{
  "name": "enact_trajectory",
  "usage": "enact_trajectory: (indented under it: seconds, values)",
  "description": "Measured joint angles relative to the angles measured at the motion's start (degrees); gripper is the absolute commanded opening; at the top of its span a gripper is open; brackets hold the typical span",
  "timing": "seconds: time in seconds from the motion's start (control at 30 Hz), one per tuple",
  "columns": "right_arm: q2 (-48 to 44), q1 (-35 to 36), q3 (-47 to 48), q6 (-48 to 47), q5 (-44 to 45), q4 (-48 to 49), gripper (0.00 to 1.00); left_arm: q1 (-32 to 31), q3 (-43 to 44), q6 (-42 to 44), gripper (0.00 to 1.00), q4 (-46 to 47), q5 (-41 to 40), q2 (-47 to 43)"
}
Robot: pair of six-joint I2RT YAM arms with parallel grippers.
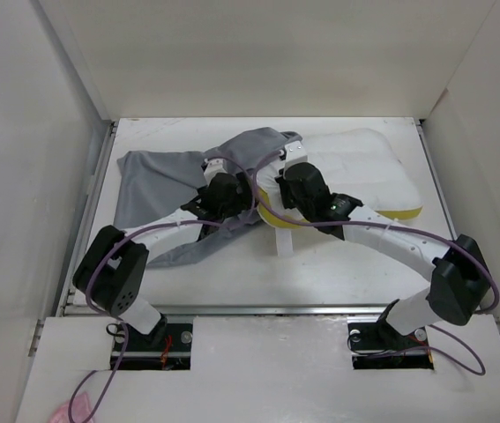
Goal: Put the pillow into the pillowcase
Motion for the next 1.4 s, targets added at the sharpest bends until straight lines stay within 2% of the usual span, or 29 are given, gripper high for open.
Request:
enact_trajectory:
  seconds: [0.07, 0.1, 0.13, 0.17, 0.2, 0.3, 0.4, 0.63, 0.77, 1.0, 1.3, 1.33, 1.37, 1.4]
  values:
    - [0.0, -0.4, 0.9, -0.2, -0.2, -0.3, 0.00, 0.1, 0.3, 0.8, 0.74, 2.7, 0.2, 1.0]
    - [0.0, -0.9, 1.3, -0.2, -0.5, -0.5, 0.00, 0.2, 1.2, 1.2, 0.61, 3.5, 0.4, 2.1]
    - [0.1, -1.2, 1.6, -0.2, -0.7, -0.7, 0.00, 0.3, 2.5, 1.5, 0.33, 3.9, 0.5, 3.6]
    - [0.1, -1.5, 1.9, -0.3, -1.0, -0.7, 0.00, 0.3, 4.0, 1.7, 0.12, 4.3, 0.6, 5.5]
    - [0.2, -1.6, 2.3, -0.3, -1.2, -0.7, 0.00, 0.4, 5.8, 2.1, 0.00, 4.2, 0.5, 7.4]
    - [1.4, -1.7, 3.7, -0.4, -1.1, -0.5, 0.00, 0.3, 9.6, 3.2, 0.00, 3.4, 1.5, 11.4]
    - [4.2, -1.8, 5.3, -0.2, 0.6, 0.9, 0.00, -0.3, 9.3, 4.0, 0.00, 1.9, 1.7, 10.0]
    - [12.0, -1.8, 8.9, 5.3, 7.9, 6.4, 0.00, -4.6, 3.2, 6.1, 0.00, -5.7, 9.0, -8.5]
    - [16.4, -1.8, 12.6, 10.6, 11.9, 7.7, 0.00, -6.1, 2.9, 7.2, 0.00, -9.3, 14.4, -14.6]
    - [19.6, -1.7, 14.9, 24.2, 14.2, 5.7, 0.00, -7.0, 2.9, 8.9, 0.00, -14.9, 18.9, -11.7]
    - [23.2, -1.8, 20.1, 35.4, 15.9, -2.1, 0.00, -10.0, 4.8, 7.0, 0.00, -11.8, 23.8, -5.2]
    - [23.4, -1.9, 20.0, 36.4, 15.5, -2.3, 0.00, -10.2, 5.5, 6.9, 0.02, -12.1, 23.8, -5.2]
    - [23.5, -1.9, 19.8, 37.2, 15.0, -2.1, 0.02, -10.4, 6.4, 6.5, 0.15, -12.6, 23.8, -5.2]
    - [23.3, -2.0, 19.1, 37.9, 14.4, -1.3, 0.11, -10.6, 7.1, 6.3, 0.55, -14.1, 23.8, -5.2]
